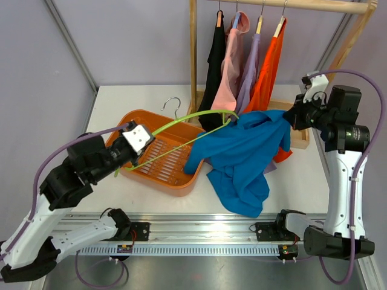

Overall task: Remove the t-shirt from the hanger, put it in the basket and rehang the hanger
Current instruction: Remove the tshirt from the hanger, then pass the hanger from the left arm to the right

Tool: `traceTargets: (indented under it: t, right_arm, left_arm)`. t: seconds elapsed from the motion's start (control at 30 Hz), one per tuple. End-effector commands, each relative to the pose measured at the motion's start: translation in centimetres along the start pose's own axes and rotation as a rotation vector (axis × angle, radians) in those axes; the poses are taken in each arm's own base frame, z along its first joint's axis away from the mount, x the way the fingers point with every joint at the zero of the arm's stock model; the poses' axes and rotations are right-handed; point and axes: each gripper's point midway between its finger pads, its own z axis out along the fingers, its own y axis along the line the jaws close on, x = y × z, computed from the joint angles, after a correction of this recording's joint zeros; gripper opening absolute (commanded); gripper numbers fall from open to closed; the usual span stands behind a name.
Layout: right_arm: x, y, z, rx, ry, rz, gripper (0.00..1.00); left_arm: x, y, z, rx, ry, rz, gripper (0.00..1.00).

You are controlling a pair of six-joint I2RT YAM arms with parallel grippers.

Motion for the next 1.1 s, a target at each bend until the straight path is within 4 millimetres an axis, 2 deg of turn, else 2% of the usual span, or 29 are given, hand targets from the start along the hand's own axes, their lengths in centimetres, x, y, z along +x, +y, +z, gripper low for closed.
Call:
traceTargets:
  t: [0.0, 0.1, 0.2, 0.37, 0.43, 0.47, 0.5, 0.53, 0.6, 0.63, 0.73, 0.77, 0.8, 0.83, 0.93, 1.0, 1.07]
  right_arm:
    - [1.9, 2.4, -0.1, -0.156, 0.038, -0.057, 0.0]
    - [5.8, 3.0, 1.0, -0.241, 0.138, -0.087, 0.0]
    - [8.8, 3.5, 1.6, -0.304, 0.203, -0.096, 0.0]
    - [12.4, 4.2, 2.2, -0.383, 0.273, -0.096, 0.0]
    - [13.9, 4.3, 2.3, -0.406, 0.309, -0.098, 0.01]
    - [14.2, 4.3, 2.3, -0.41, 0.317, -0.102, 0.03]
    - [14.4, 4.3, 2.2, -0.412, 0.322, -0.11, 0.16]
    - [14.5, 4.4, 1.9, -0.415, 0.332, -0.113, 0.25]
    - [13.1, 4.6, 1.0, -0.425, 0.3, -0.177, 0.45]
    - [12.9, 4.9, 0.4, -0.433, 0.3, -0.187, 0.59]
    - [11.8, 7.1, -2.4, -0.536, 0.262, -0.274, 0.67]
    - [11.9, 8.0, -3.3, -0.581, 0.256, -0.297, 0.68]
    - [11.7, 8.6, -4.2, -0.638, 0.219, -0.405, 0.7]
    - [12.5, 10.0, -5.7, -0.704, 0.243, -0.367, 0.74]
    - [12.8, 11.4, -6.9, -0.724, 0.204, -0.417, 0.78]
    - [13.0, 12.9, -7.5, -0.791, 0.18, -0.469, 0.79]
    - [12.6, 15.3, -8.6, -0.9, 0.155, -0.476, 0.8]
  left_arm:
    - [-1.9, 2.1, -1.6, -0.098, -0.082, 0.034, 0.0]
    - [-2.7, 2.2, -2.0, -0.101, -0.109, 0.033, 0.0]
    - [-3.7, 2.2, -1.7, -0.09, -0.14, 0.035, 0.0]
    - [-5.2, 1.7, -0.8, -0.047, -0.184, 0.033, 0.0]
    - [-5.7, 0.8, 0.0, 0.005, -0.202, 0.033, 0.0]
    - [-5.8, 0.6, 0.2, 0.019, -0.205, 0.031, 0.0]
    - [-5.6, 0.2, 0.9, 0.039, -0.196, 0.032, 0.0]
    - [-5.5, -0.1, 1.2, 0.052, -0.193, 0.033, 0.0]
    - [-4.9, -0.9, 1.8, 0.095, -0.169, 0.038, 0.0]
    - [-4.5, -1.2, 2.2, 0.111, -0.151, 0.042, 0.0]
    - [-3.3, -2.4, 2.8, 0.174, -0.117, 0.084, 0.0]
    - [-3.1, -2.6, 2.9, 0.189, -0.118, 0.097, 0.0]
    - [-2.8, -2.9, 3.1, 0.2, -0.112, 0.106, 0.0]
    - [-2.7, -3.3, 3.2, 0.222, -0.11, 0.119, 0.0]
    - [-2.1, -4.2, 3.8, 0.284, -0.102, 0.177, 0.0]
    - [-1.7, -4.8, 4.1, 0.323, -0.09, 0.192, 0.0]
    - [-1.4, -5.6, 4.6, 0.369, -0.079, 0.203, 0.0]
